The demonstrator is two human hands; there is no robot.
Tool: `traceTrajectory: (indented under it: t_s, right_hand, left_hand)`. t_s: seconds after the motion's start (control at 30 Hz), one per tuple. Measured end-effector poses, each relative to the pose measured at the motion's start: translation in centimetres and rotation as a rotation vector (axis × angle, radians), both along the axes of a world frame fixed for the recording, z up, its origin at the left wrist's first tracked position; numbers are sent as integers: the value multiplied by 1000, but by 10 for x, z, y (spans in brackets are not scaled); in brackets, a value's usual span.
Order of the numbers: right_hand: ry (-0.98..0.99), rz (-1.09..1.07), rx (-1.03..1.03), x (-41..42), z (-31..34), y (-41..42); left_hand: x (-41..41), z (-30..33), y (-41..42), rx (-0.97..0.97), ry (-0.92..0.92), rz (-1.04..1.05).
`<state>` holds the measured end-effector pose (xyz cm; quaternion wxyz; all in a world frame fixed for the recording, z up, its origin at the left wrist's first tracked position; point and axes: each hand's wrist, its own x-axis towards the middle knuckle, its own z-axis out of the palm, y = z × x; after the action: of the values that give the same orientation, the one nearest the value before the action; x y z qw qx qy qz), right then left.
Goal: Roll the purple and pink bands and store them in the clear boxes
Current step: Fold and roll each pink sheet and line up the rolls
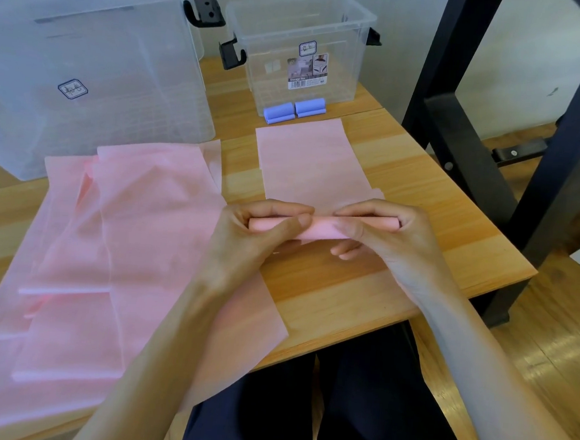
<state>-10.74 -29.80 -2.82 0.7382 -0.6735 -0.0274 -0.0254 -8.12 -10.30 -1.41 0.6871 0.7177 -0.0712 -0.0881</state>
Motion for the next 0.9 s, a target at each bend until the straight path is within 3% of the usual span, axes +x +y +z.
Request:
traceTrajectory:
  t_s: [0.13,0.33,0.5,0.9]
  right_hand:
    - [-11,24,-33,0,0,0]
    - [5,-28,26,0,-1,0]
    - [-23,31,-21,-1,0,0]
    - [-15,33,3,-1,1,0]
  left_hand:
    - [1,0,-1,-39,39,8]
    - [0,1,0,11,-56,-14]
    - [2,0,1,-21,27,21]
    - [0,2,1,-14,34,-28]
